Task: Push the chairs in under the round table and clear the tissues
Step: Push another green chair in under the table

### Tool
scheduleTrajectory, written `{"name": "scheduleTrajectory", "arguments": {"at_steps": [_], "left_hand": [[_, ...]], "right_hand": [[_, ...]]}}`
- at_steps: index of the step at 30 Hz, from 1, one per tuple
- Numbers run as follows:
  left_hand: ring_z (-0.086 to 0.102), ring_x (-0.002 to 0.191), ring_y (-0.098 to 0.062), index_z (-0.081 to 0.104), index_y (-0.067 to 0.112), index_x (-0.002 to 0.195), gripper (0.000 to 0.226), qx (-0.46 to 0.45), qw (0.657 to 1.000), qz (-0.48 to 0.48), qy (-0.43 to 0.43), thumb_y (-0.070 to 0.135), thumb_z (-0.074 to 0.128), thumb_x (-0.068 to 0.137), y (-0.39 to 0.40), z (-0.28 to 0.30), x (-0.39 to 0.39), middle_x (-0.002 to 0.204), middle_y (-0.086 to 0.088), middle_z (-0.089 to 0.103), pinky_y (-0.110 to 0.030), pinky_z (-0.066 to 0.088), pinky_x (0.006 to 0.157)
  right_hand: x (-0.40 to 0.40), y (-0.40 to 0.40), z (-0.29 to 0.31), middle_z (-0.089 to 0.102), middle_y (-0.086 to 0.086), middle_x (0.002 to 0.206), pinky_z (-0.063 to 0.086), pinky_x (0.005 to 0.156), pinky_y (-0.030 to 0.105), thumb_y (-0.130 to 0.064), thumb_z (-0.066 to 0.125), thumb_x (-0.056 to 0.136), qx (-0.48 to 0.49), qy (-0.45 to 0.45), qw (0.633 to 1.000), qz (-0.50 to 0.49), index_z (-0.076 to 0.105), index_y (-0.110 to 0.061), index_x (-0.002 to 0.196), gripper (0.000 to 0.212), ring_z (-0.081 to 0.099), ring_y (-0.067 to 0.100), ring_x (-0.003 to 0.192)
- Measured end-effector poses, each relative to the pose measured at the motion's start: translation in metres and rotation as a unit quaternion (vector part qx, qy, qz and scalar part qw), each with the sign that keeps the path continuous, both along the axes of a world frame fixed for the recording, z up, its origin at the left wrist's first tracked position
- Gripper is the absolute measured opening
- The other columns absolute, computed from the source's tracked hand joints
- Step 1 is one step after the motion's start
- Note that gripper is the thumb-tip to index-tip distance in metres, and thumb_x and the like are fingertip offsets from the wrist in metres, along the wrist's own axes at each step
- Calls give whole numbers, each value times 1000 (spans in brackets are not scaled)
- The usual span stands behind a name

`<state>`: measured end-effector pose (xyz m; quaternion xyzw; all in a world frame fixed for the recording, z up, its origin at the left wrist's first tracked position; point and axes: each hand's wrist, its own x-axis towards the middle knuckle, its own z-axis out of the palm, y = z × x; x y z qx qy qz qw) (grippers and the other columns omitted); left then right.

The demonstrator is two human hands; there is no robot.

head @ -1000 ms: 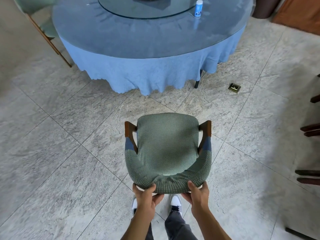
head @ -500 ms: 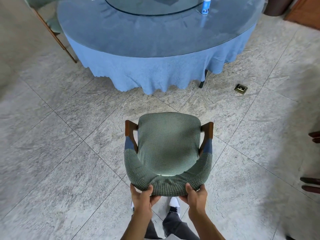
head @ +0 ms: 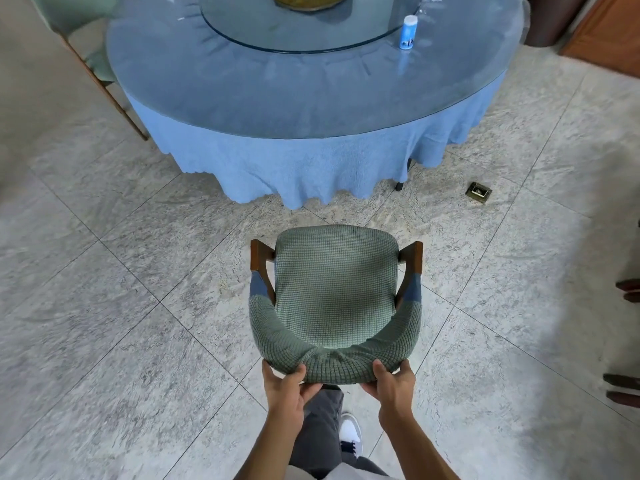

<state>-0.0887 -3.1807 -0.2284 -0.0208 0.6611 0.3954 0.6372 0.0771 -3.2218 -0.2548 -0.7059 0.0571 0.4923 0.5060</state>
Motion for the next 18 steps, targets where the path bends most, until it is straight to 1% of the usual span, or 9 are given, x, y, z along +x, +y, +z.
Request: {"name": "scheduleTrajectory", "arguments": {"at_steps": [2,5,7,9,10,12,14,15,18], "left_hand": [[54,121,-50,15,39,154,98,2,1000,-4,-9,-18,57,87,21,0,2,151,-18,39,-61,53,86],[55,119,-50,14,39,155,98,-3,1000,-7,-17,-18,57,87,51,-1,6,151,-19,39,-60,54,85],[55,118,-50,14,39,154,99,-3,1000,-13,-23,-19,56,86,73,-1,9,150,-21,39,-60,54,85],[54,120,-51,15,37,155,97,3,999,-23,-29,-21,54,87,94,1,14,151,-21,38,-63,52,88],[53,121,-51,15,36,155,96,8,999,-30,-32,-21,52,87,104,0,17,152,-21,37,-64,51,90],[52,122,-52,15,33,155,94,20,998,-37,-42,-22,50,88,122,2,22,153,-21,35,-64,49,92],[52,121,-52,15,30,156,91,23,998,-38,-48,-23,48,89,141,3,25,153,-22,36,-64,47,94],[53,121,-51,15,30,156,91,21,998,-38,-51,-23,48,89,150,3,26,152,-22,36,-64,47,95],[51,122,-51,17,30,155,89,17,997,-36,-61,-22,48,89,178,6,31,150,-22,38,-63,46,96]], "right_hand": [[1,20,0,57,23,122,61,67,51,7,56,92,2,-7,1000,-4,46,-3,125,36,61,46,106],[4,50,3,60,24,118,61,71,51,6,56,91,0,-11,1000,-19,48,-3,121,33,62,43,103],[9,73,6,61,24,111,62,68,46,9,56,90,-7,-3,999,-44,50,-1,117,30,63,42,101],[14,95,12,63,24,103,62,62,37,13,54,88,-4,4,998,-64,53,1,113,28,65,42,97],[16,104,16,64,23,99,62,62,34,15,53,87,-1,6,998,-70,53,2,111,28,65,41,96],[20,122,23,65,22,94,61,72,36,18,51,85,10,10,997,-79,52,-1,110,31,66,40,94],[22,139,25,66,21,92,57,82,38,20,51,85,23,12,996,-84,51,-3,113,37,66,38,94],[22,147,26,67,21,93,57,81,37,20,51,85,31,13,996,-81,51,-3,115,38,66,37,94],[25,173,25,68,21,94,61,70,28,19,50,85,44,12,996,-74,53,1,114,34,67,33,89]]}}
